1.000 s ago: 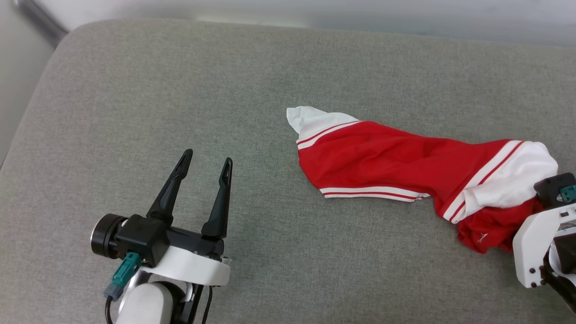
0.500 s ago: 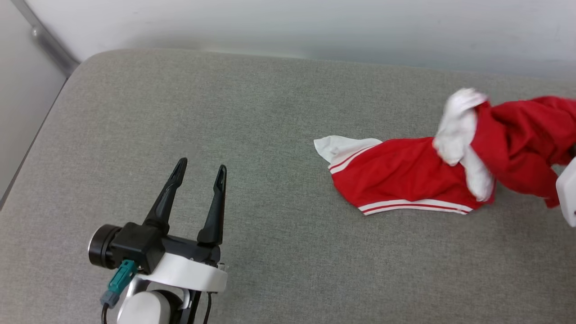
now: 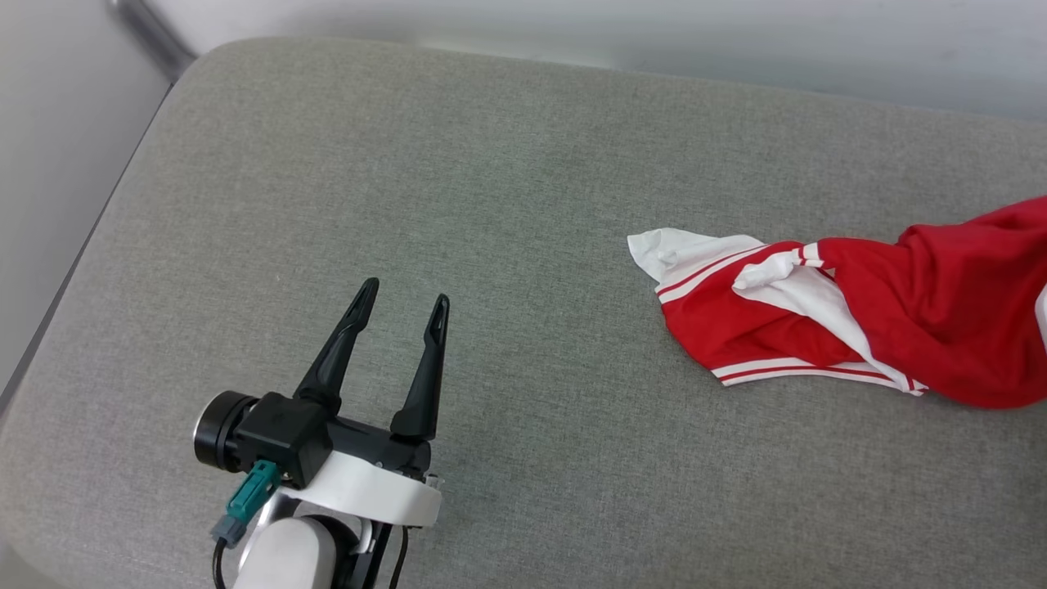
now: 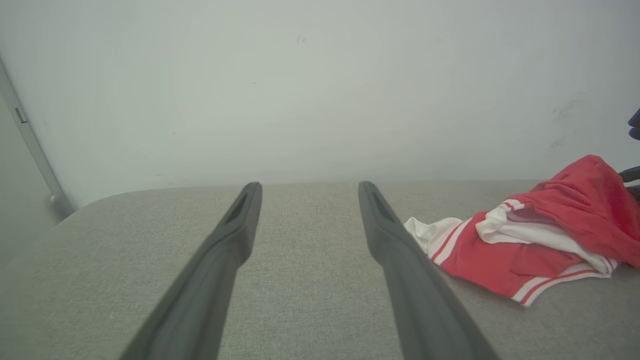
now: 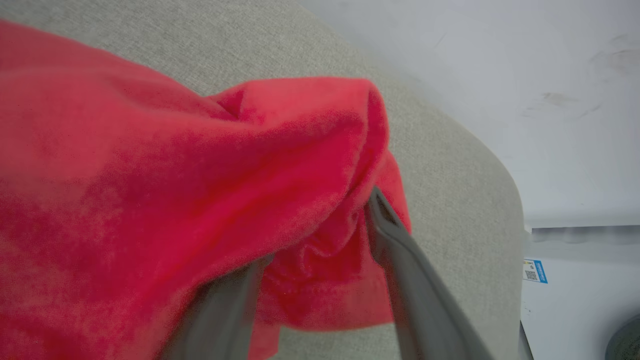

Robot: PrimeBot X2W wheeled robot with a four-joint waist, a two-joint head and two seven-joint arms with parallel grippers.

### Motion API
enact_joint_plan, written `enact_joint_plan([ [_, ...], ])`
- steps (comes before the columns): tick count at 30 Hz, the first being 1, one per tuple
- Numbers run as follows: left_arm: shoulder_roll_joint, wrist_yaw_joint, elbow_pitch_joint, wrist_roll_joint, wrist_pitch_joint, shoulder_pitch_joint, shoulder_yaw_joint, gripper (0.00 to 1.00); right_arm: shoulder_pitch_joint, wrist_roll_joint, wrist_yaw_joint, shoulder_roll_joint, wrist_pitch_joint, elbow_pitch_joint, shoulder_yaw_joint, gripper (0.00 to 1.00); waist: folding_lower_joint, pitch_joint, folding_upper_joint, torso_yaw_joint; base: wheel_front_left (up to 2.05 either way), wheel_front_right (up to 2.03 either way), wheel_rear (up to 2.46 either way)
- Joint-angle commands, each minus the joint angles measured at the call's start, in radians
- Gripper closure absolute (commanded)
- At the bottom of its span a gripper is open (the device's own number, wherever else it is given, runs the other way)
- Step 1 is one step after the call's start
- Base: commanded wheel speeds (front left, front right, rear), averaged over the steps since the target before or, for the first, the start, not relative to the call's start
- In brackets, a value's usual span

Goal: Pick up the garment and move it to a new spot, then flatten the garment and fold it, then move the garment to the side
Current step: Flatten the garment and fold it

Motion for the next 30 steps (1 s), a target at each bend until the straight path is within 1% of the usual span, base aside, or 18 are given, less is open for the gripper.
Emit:
enact_joint_plan([
  [1, -0.001, -0.001, 0.005, -0.001, -0.003, -0.006, 0.0, 0.0, -0.029, -0.01, -0.001, 0.019, -0.026, 0.044, 0.011, 0.0, -0.0001, -0.002, 0.0, 0.006, 0.0, 0.0, 0.0],
  [4, 0.003, -0.001, 0.01, 0.001, -0.003, 0.002, 0.006, 0.0, -0.049, -0.011, -0.001, 0.045, -0.076, 0.097, 0.015, 0.0, -0.0001, -0.016, 0.0, -0.001, 0.0, 0.0, 0.0],
  [7, 0.005, -0.001, 0.012, 0.0, -0.003, 0.011, 0.012, 0.0, -0.064, -0.001, -0.001, 0.068, -0.134, 0.12, 0.018, 0.0, -0.0001, -0.037, 0.0, -0.02, 0.0, 0.0, 0.0],
  [12, 0.007, -0.001, 0.006, -0.01, -0.003, 0.022, 0.021, 0.0, -0.075, 0.037, -0.001, 0.109, -0.238, 0.103, 0.013, 0.0, -0.0001, -0.076, 0.0, -0.068, 0.0, 0.0, 0.0],
  [14, 0.008, -0.001, 0.005, -0.013, -0.003, 0.023, 0.024, 0.0, -0.071, 0.046, -0.001, 0.115, -0.26, 0.093, 0.011, 0.0, -0.0001, -0.084, 0.0, -0.08, 0.0, 0.0, 0.0],
  [15, 0.009, -0.001, 0.003, -0.018, -0.003, 0.029, 0.03, 0.0, -0.057, 0.069, -0.001, 0.131, -0.3, 0.064, 0.009, 0.0, -0.0001, -0.101, 0.0, -0.102, 0.0, 0.0, 0.0],
  [18, 0.009, -0.001, 0.0, -0.026, -0.003, 0.043, 0.046, 0.0, -0.025, 0.11, -0.001, 0.151, -0.348, 0.003, 0.014, 0.0, -0.0001, -0.126, 0.0, -0.138, 0.0, 0.0, 0.0],
  [20, 0.01, -0.001, -0.003, -0.026, -0.003, 0.048, 0.051, 0.0, 0.002, 0.139, -0.001, 0.161, -0.378, -0.05, 0.012, 0.0, -0.0001, -0.139, 0.0, -0.159, 0.0, 0.0, 0.0],
  [21, 0.01, -0.001, -0.003, -0.026, -0.003, 0.048, 0.051, 0.0, 0.002, 0.139, -0.001, 0.161, -0.378, -0.05, 0.012, 0.0, -0.0001, -0.139, 0.0, -0.159, 0.0, 0.0, 0.0],
  [23, 0.009, -0.001, -0.006, -0.034, -0.003, 0.054, 0.058, 0.0, 0.038, 0.162, -0.001, 0.17, -0.41, -0.116, 0.005, 0.0, -0.0001, -0.149, 0.0, -0.178, 0.0, 0.0, 0.0],
  [26, 0.007, -0.001, -0.006, -0.039, -0.003, 0.065, 0.066, 0.0, 0.118, 0.187, -0.001, 0.192, -0.459, -0.221, -0.023, 0.0, -0.0001, -0.162, 0.0, -0.204, 0.0, 0.0, 0.0],
  [30, 0.002, -0.001, 0.004, -0.048, -0.003, 0.075, 0.07, 0.0, 0.249, 0.2, -0.001, 0.235, -0.516, -0.36, -0.088, 0.0, -0.0001, -0.17, 0.0, -0.234, 0.0, 0.0, 0.0],
])
